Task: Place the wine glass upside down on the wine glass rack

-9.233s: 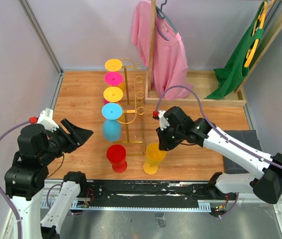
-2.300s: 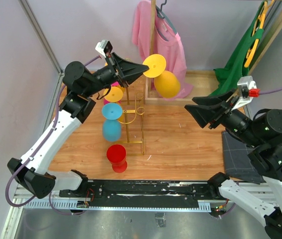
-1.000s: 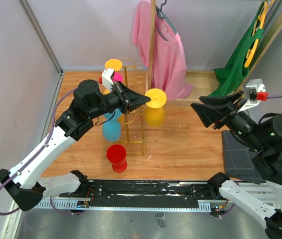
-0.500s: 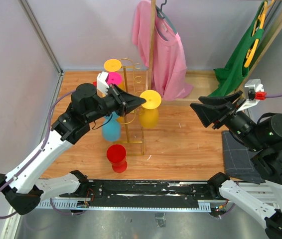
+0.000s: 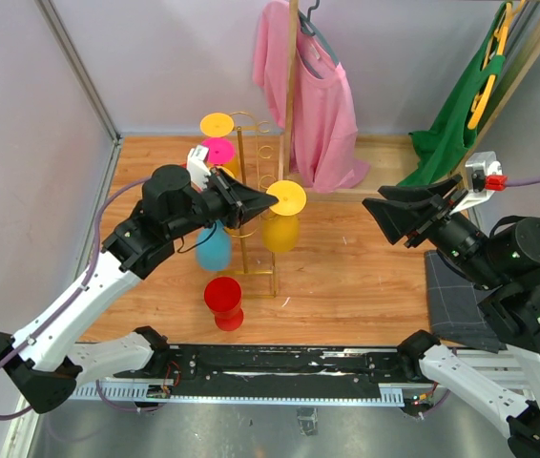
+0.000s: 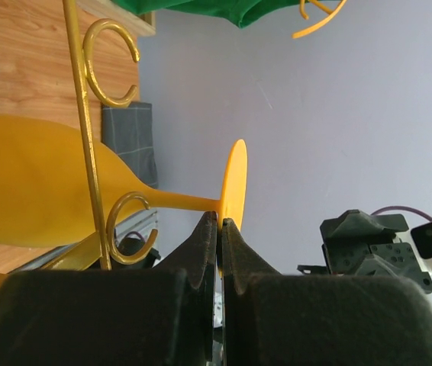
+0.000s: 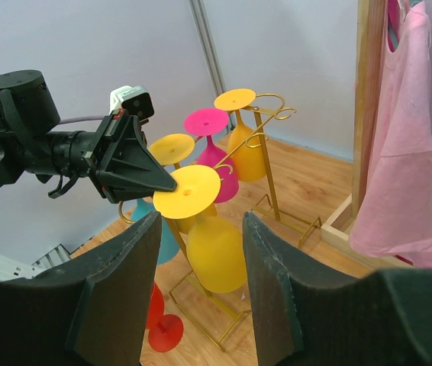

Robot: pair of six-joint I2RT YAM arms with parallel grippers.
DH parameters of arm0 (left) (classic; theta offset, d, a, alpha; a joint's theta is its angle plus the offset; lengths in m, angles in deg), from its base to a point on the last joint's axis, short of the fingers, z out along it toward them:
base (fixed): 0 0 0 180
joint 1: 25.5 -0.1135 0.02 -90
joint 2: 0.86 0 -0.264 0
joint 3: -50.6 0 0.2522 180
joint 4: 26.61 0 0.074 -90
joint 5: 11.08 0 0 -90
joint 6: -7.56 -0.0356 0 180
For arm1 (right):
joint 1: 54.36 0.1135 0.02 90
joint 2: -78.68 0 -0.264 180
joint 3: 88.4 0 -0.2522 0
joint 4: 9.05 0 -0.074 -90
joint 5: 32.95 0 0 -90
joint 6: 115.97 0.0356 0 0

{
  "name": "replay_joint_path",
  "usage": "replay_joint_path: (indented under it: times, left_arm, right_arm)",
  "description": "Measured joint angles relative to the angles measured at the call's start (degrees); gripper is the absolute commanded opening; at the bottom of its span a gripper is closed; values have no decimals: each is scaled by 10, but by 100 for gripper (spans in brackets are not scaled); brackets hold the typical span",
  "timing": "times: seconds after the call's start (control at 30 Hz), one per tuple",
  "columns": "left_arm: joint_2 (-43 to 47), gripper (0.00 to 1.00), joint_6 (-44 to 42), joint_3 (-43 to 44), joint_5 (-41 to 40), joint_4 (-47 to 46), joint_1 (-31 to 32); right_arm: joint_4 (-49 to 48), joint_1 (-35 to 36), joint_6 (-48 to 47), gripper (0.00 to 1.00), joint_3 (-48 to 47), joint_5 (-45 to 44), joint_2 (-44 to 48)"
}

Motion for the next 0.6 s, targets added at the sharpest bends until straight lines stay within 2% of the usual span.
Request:
replay_joint_path:
  times: [0.6]
  left_arm:
    - [36,0,2,-13,-36,29,0]
  right_arm:
    - [0,0,1,48,3,0,0]
